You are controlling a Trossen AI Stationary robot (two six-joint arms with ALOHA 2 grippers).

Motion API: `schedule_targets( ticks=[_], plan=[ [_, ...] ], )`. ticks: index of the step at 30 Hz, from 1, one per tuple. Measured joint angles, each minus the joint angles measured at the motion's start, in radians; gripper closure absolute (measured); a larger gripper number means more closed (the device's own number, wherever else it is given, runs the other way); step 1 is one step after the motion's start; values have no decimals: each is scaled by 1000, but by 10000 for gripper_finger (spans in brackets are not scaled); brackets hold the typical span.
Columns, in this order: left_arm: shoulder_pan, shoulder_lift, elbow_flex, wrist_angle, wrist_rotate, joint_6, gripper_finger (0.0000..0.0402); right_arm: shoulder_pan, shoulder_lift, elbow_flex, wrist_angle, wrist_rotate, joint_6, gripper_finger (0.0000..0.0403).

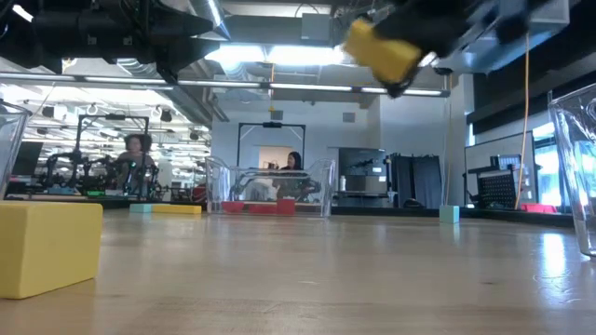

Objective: Sort & place blocks by color
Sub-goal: Put the top right yellow block into the bottom left transparent bin

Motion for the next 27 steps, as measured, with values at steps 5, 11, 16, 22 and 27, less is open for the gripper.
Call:
schedule_targets(
  ticks=[5, 11, 16, 22, 27],
  plan=[
    [0, 0, 0, 0, 0, 0, 204, 213, 0, 151, -337, 103, 209, 273],
    [0, 0, 0, 0, 0, 0, 204, 453, -1, 247, -602, 318, 546, 266],
    [0, 0, 0, 0, -3, 0, 204, 593, 3, 250, -723, 407, 864, 267],
    [0, 0, 0, 0, -3, 1, 204, 650, 31, 250, -789, 499, 1018, 254],
    [0, 0, 0, 0, -3, 28, 204, 649, 52, 250, -790, 501, 1018, 248]
  ],
)
